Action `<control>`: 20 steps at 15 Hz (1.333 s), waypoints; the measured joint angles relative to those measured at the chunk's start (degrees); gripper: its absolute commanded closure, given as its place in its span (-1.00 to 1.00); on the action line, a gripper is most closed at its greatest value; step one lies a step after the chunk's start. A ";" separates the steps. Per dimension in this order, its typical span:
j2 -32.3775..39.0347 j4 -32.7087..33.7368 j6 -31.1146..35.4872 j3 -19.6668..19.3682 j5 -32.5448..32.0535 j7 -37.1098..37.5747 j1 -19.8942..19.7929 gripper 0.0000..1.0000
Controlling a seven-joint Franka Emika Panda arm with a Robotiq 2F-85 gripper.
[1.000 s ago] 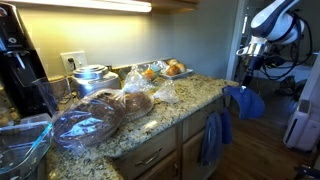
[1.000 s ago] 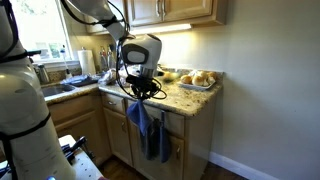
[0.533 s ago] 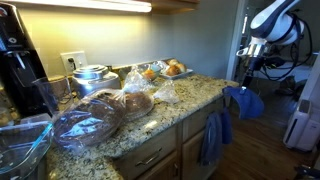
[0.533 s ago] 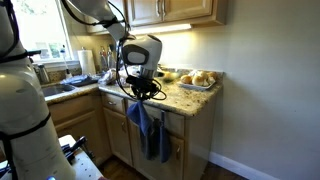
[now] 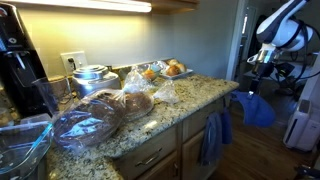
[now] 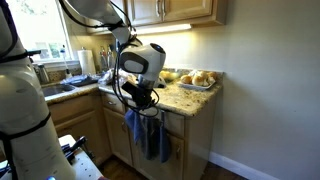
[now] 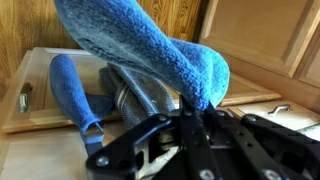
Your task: Remove the blue towel from the countertop and hang it on the drawer
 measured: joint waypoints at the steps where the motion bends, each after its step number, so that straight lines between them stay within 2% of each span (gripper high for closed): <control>1: 0.14 -0.65 0.00 -0.36 1.75 -0.50 0.00 0.86; 7: 4.25 -1.89 0.55 -1.45 9.70 -4.37 -0.15 0.86; 13: 12.38 0.32 4.20 -1.53 11.52 -9.10 -1.66 0.86; 14: 13.42 1.03 4.76 -1.53 11.66 -9.71 -1.88 0.78; 18: 14.62 2.70 5.55 -1.49 11.66 -10.12 -2.05 0.78; 19: 14.62 2.72 5.55 -1.49 11.66 -10.12 -2.05 0.86; 20: 14.62 2.72 5.56 -1.49 11.66 -10.14 -2.05 0.86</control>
